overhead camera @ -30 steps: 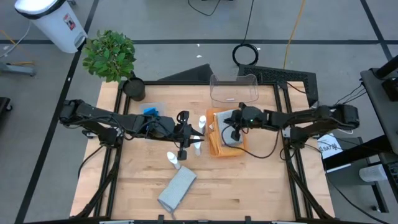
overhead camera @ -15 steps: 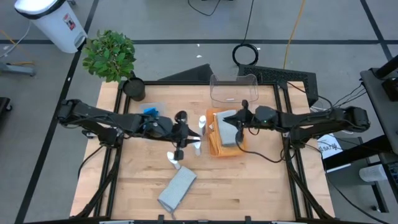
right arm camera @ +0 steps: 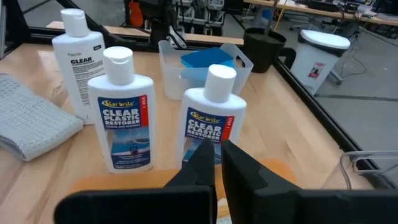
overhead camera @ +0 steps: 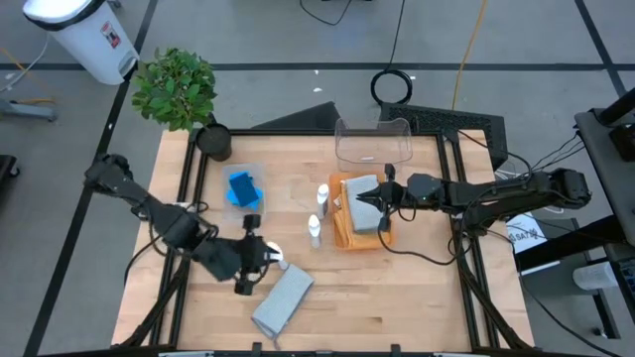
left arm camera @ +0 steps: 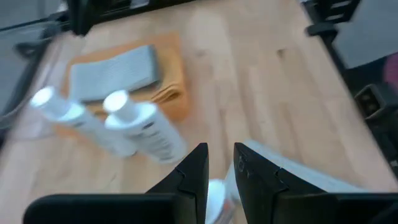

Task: Pick & Place Kitchen Items
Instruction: Adjust the white plastic restorer bottle

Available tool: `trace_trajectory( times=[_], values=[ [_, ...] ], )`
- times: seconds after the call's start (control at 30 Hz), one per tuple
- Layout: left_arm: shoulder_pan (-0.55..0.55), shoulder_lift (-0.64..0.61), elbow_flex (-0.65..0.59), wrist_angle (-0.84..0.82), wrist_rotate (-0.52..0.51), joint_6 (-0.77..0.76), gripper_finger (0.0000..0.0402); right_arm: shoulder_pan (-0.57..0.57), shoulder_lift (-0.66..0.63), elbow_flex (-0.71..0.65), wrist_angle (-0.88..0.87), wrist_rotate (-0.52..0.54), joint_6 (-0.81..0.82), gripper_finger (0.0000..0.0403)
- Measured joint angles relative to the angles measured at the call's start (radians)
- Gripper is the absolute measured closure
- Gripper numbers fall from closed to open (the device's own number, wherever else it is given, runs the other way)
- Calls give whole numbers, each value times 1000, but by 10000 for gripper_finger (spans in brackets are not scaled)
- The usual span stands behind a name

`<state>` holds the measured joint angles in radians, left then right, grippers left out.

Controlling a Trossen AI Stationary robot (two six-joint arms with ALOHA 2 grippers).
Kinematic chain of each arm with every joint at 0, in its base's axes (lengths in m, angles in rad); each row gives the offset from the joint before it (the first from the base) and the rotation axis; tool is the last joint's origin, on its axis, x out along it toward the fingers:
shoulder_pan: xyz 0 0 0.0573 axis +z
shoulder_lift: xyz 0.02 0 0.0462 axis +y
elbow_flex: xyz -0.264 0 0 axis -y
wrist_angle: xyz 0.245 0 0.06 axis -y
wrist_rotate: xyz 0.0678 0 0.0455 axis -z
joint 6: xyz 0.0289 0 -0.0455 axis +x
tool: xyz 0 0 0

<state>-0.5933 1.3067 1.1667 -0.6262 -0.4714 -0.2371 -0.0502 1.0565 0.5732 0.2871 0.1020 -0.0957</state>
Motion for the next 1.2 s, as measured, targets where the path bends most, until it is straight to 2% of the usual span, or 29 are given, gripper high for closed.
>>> trace_trajectory(
  times=[0.17, 0.23, 0.37, 0.57, 0.67, 0.87, 0.97, 1.07, 1.2],
  values=[
    [-85, -68, -1, -102, -187, -113, 325, 0, 0, 0, 19, 0, 1, 399],
    [-106, -104, -20, -100, -219, -138, 325, 0, 0, 0, 36, 0, 1, 399],
    [-131, -187, -140, -5, -206, -152, 325, 6, 0, 0, 37, 0, 9, 399],
    [-149, -383, -402, 148, -220, -190, 325, 32, 0, 0, 37, 0, 9, 398],
    [-148, -473, -542, 225, -195, -246, 325, 52, 0, 0, 37, 0, 8, 398],
    [-118, -499, -800, 466, -190, -142, 325, 77, 0, 0, 38, 0, 4, 399],
    [-86, -492, -852, 524, -192, -150, 325, 79, 0, 0, 38, 0, 5, 399],
    [-56, -490, -871, 501, -189, -264, 319, 79, 0, 0, 37, 0, 19, 399],
    [-11, -488, -888, 531, -166, -359, 282, 79, 0, 0, 37, -1, 31, 399]
  ],
)
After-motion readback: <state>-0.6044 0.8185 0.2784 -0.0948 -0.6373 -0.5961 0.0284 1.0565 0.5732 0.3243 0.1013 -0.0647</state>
